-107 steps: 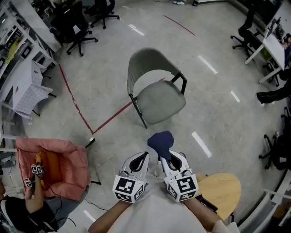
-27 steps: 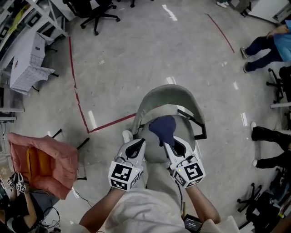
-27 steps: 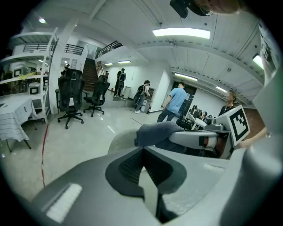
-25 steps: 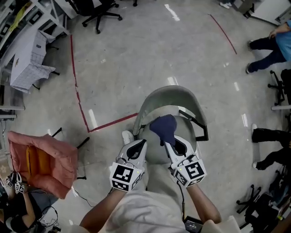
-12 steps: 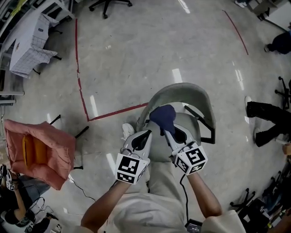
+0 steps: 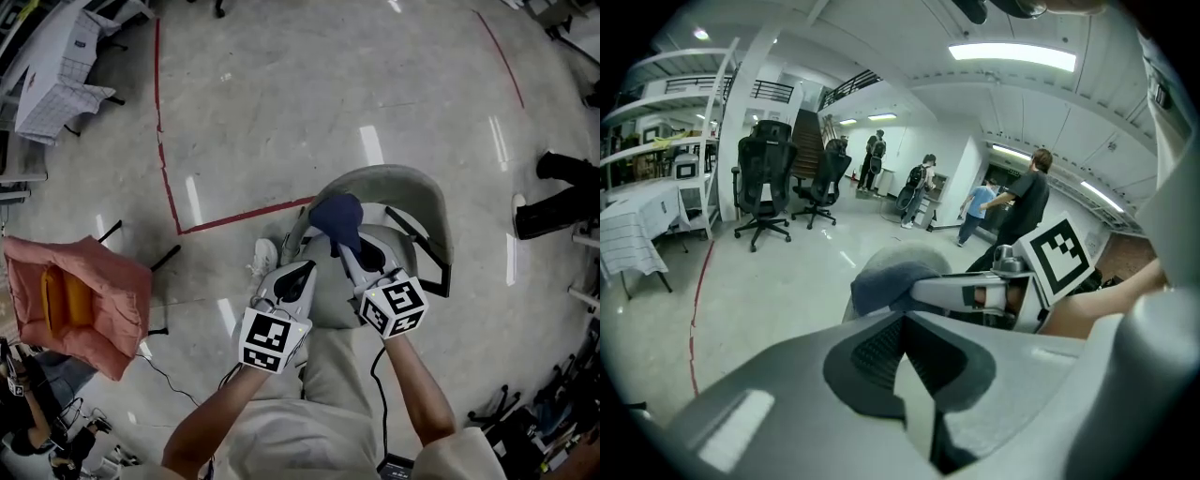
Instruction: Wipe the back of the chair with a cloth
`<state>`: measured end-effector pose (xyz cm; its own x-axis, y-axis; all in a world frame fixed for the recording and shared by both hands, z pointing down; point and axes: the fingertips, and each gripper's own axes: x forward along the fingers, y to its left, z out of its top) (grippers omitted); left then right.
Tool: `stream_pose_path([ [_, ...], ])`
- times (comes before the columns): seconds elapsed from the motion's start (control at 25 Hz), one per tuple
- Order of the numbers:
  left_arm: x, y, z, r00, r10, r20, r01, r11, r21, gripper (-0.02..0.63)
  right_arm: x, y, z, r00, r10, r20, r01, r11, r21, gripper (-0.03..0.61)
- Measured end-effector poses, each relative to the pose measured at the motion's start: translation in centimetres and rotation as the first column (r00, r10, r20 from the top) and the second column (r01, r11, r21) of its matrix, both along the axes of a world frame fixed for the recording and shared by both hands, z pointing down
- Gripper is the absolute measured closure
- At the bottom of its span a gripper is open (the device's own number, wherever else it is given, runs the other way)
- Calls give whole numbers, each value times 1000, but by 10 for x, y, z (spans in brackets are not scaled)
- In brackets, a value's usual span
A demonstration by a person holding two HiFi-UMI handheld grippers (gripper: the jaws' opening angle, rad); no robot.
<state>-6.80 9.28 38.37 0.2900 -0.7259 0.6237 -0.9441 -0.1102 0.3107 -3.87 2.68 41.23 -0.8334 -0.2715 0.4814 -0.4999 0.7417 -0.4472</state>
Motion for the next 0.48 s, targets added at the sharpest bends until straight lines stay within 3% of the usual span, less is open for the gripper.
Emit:
stream_pose_path([
  [0.48,6,-18,11,1000,-20,-13,20,1000,0,612,-6,-39,21,998,61,10,-60,998,-18,499],
])
